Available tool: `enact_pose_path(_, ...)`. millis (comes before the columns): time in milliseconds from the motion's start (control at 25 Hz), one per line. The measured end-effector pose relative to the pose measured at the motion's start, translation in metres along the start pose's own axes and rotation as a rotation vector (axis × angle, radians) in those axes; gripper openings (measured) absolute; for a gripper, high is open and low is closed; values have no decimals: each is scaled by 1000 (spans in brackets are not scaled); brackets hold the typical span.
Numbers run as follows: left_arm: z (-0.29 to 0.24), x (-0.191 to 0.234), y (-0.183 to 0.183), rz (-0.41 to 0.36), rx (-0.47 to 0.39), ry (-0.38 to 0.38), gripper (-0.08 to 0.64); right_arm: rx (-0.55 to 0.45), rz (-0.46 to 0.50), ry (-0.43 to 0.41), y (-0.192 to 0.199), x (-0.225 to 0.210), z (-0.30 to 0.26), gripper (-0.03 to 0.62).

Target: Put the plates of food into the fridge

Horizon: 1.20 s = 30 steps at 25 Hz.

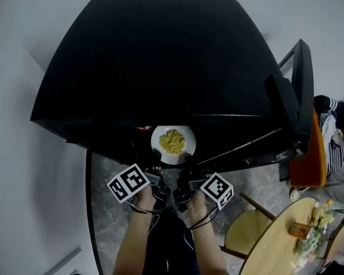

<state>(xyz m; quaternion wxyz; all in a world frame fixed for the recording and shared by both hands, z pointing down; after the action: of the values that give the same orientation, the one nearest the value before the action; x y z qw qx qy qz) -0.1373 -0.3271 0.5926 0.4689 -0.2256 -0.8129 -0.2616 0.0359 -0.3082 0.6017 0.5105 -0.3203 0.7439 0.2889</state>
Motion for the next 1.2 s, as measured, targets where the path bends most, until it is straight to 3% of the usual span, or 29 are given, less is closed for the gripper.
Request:
enact_pose_path(120, -4, -4, -3, -39, -11, -2, 26, -19, 108, 78, -1, -1, 4, 42)
enact_pose_path(240, -8, -5, -5, -9, -21, 15, 25, -49, 276, 154, 3, -1, 15, 86)
enact_pose_path(360, -12, -4, -7, 10, -28, 22, 25, -45, 581, 231, 17, 2, 24, 81)
enact_pose_path(480, -15, -3, -9, 24, -29, 29, 25, 26, 944, 284, 36, 8, 17, 16)
enact_pose_path(560, -16, -2, -9, 32, -24, 36, 25, 78, 1063, 272, 43, 10, 7, 11)
enact_pose_path(760, -20, -3, -11, 27, 0, 48, 26, 138, 1052, 230, 44, 10, -14, 11)
enact_pose_path(920, -22, -5, -14, 1, 25, 66, 26, 118, 1029, 226, 36, 14, -22, 11)
enact_pose_path(1200, -29, -17, -19, -195, 106, 8, 55, 79, 969, 232, 11, 20, -37, 11)
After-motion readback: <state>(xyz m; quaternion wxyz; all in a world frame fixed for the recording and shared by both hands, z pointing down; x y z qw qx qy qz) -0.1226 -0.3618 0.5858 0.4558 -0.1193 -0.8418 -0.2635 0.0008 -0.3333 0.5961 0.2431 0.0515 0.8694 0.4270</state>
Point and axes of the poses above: the fingertips, and each gripper's own axes: z backward along the fingers, x to its left, y out of its underside, the point moved 6 cm from there along z, backward along the fingers, and after that the axes turned 13 degrees about x, right-handed, at the moved point
